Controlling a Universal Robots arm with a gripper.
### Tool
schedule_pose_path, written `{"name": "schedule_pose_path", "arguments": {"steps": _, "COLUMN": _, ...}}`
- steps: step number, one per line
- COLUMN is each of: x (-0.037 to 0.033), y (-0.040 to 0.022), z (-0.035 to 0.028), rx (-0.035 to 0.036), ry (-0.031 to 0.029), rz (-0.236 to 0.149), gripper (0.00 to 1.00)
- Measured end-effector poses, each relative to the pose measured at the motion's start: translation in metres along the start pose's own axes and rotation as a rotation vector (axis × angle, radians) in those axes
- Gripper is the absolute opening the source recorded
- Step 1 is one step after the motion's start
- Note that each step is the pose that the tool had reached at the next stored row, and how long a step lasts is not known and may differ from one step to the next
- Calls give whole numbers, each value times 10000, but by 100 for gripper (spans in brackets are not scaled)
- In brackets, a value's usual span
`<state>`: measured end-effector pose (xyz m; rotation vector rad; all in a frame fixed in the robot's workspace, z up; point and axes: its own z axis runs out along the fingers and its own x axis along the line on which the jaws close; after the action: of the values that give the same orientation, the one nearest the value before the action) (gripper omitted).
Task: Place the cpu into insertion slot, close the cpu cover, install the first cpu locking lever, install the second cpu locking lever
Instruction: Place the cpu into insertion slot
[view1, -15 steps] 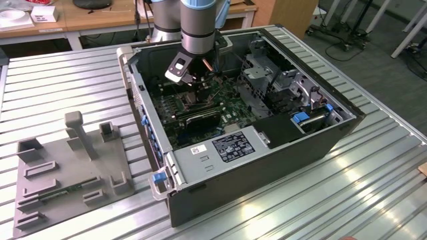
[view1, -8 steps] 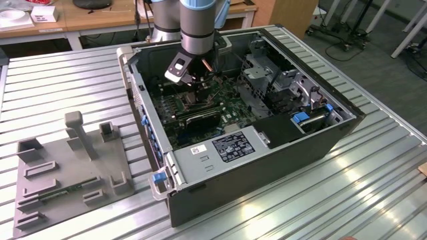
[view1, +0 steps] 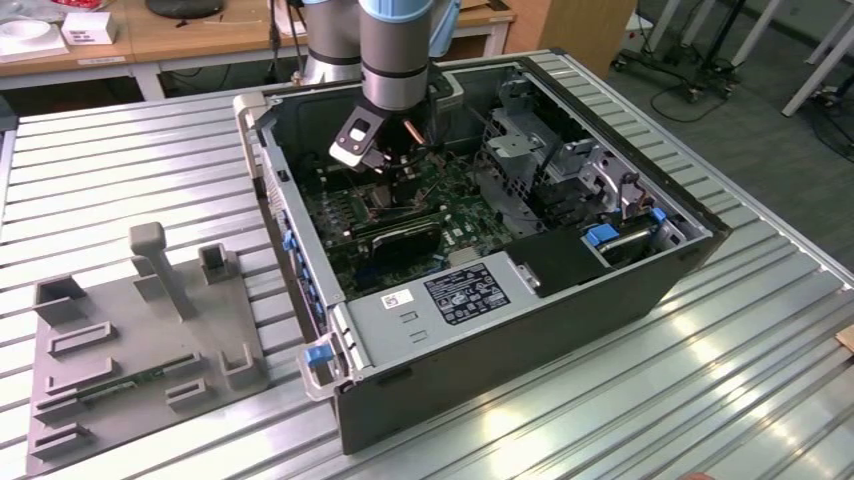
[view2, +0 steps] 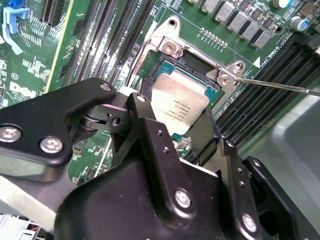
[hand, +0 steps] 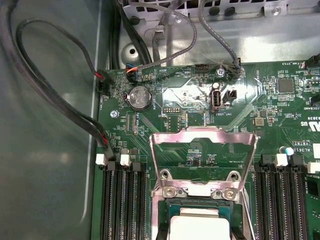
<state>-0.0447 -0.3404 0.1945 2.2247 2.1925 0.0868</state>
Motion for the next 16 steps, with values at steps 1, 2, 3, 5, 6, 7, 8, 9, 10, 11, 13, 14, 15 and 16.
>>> {"name": "schedule_pose_path", "arguments": {"steps": 1, "x": 0, "y": 0, "z": 1, "rx": 1, "ry": 0, "rz": 0, "gripper": 54}}
{"name": "schedule_pose_path", "arguments": {"steps": 2, "x": 0, "y": 0, "z": 4, "rx": 0, "ry": 0, "rz": 14, "gripper": 54}}
{"name": "schedule_pose_path", "arguments": {"steps": 3, "x": 0, "y": 0, "z": 5, "rx": 0, "ry": -3, "rz": 39, "gripper": 54}}
{"name": "schedule_pose_path", "arguments": {"steps": 5, "x": 0, "y": 0, "z": 8, "rx": -3, "ry": -5, "rz": 90, "gripper": 54}}
{"name": "schedule_pose_path", "arguments": {"steps": 6, "x": 0, "y": 0, "z": 9, "rx": -3, "ry": -6, "rz": 118, "gripper": 54}}
{"name": "schedule_pose_path", "arguments": {"steps": 7, "x": 0, "y": 0, "z": 10, "rx": -3, "ry": -8, "rz": 139, "gripper": 54}}
{"name": "schedule_pose_path", "arguments": {"steps": 8, "x": 0, "y": -1, "z": 10, "rx": -3, "ry": -9, "rz": 151, "gripper": 54}}
{"name": "schedule_pose_path", "arguments": {"steps": 9, "x": 0, "y": -1, "z": 10, "rx": -4, "ry": -9, "rz": 152, "gripper": 54}}
{"name": "schedule_pose_path", "arguments": {"steps": 10, "x": 0, "y": 0, "z": 10, "rx": -4, "ry": -8, "rz": 153, "gripper": 54}}
{"name": "schedule_pose_path", "arguments": {"steps": 11, "x": 0, "y": 0, "z": 11, "rx": -4, "ry": -8, "rz": 153, "gripper": 54}}
{"name": "schedule_pose_path", "arguments": {"steps": 13, "x": 0, "y": 0, "z": 11, "rx": -5, "ry": -8, "rz": 155, "gripper": 54}}
{"name": "schedule_pose_path", "arguments": {"steps": 14, "x": 0, "y": 0, "z": 11, "rx": -5, "ry": -8, "rz": 155, "gripper": 54}}
{"name": "schedule_pose_path", "arguments": {"steps": 15, "x": 0, "y": -1, "z": 13, "rx": -5, "ry": -7, "rz": 155, "gripper": 54}}
{"name": "schedule_pose_path", "arguments": {"steps": 16, "x": 0, "y": 0, "z": 14, "rx": -5, "ry": -7, "rz": 155, "gripper": 54}}
